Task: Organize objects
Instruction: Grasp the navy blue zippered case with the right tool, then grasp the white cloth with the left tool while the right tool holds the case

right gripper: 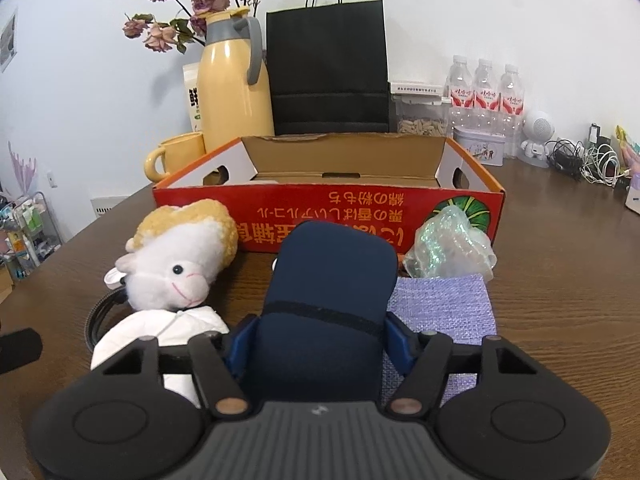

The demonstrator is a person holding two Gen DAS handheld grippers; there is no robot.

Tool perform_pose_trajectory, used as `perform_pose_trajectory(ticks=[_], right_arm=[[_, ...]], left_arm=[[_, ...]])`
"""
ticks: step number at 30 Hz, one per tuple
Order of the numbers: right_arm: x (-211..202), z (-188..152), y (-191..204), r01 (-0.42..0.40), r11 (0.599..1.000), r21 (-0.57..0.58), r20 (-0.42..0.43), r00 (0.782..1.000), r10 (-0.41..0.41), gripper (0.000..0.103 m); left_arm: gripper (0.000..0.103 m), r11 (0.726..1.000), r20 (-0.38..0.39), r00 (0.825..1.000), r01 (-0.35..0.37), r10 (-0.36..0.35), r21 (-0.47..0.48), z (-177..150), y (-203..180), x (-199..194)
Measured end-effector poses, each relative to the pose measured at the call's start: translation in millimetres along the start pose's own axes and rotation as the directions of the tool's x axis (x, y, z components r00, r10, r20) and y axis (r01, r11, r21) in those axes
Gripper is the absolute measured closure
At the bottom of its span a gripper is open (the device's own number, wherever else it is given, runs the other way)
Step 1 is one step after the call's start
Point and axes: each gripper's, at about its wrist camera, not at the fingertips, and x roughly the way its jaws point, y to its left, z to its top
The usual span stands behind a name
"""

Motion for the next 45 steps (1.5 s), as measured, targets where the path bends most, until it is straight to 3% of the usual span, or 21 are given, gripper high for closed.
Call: perform_pose_trajectory(ticks=[10,27,36,42,45], right_arm=[[-40.3,-5.8,-7.2,0.008,0.998,-0.065,0.097,0.995,-0.001,0.039],[-62.6,-18.0,-33.1,-0.005,0.994,-0.108,0.113,0.993,0.017,0.039],[-58.7,-22.9,-45.6,-0.027,0.994,-0.106,0.103,0.994,0.038,0.039],[-56.9,-23.2,-49.2,-0.046,0.993,-0.108,0.106,0.993,0.057,0.039],[-55.6,-23.5,-50.3,-0.055,0.992,-0.111,0.102,0.993,0.067,0.039]], left_arm=[[0.0,0.998,-0.014,1.0,0.028,-0.027,0.053,0.5,-21.0,5.0],[0.0,0.975,-0.088,0.995,0.058,-0.04,0.213,-8.1,-85.8,41.8],[0.0,0.931,-0.114,0.993,0.044,-0.002,0.361,-20.0,-118.1,58.8],[0.0,0.934,-0.104,0.995,0.026,0.012,0.356,-21.6,-119.9,59.6],[0.01,0.941,-0.11,0.994,0.047,-0.01,0.336,-21.1,-118.4,58.5]])
